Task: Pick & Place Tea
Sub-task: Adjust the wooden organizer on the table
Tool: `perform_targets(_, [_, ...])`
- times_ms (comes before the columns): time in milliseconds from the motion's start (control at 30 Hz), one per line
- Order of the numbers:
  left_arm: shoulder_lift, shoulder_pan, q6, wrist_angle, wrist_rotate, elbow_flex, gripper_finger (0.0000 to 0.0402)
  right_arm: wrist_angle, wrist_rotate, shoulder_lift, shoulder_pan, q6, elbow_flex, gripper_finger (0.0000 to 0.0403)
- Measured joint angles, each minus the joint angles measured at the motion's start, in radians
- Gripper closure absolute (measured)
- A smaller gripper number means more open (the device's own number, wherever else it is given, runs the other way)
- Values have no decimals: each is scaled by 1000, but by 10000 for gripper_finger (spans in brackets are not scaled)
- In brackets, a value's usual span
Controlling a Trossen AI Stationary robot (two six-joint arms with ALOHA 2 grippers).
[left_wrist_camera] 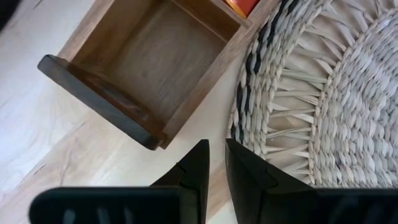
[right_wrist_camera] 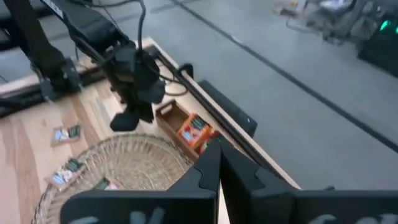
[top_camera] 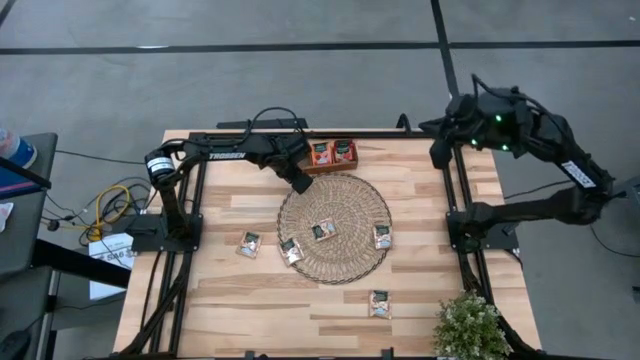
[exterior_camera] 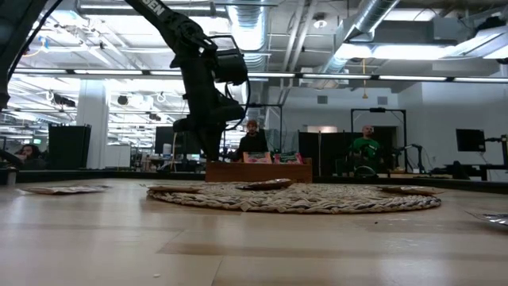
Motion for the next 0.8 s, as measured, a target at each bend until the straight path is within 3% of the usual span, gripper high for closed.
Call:
perform_targets(400, [0, 0, -1, 0, 0, 0, 358, 419, 22, -412, 0, 65, -539, 403])
perform_targets(800, [0, 0, -3, 0, 0, 0, 358, 688, 40, -819, 0, 190, -1015, 403])
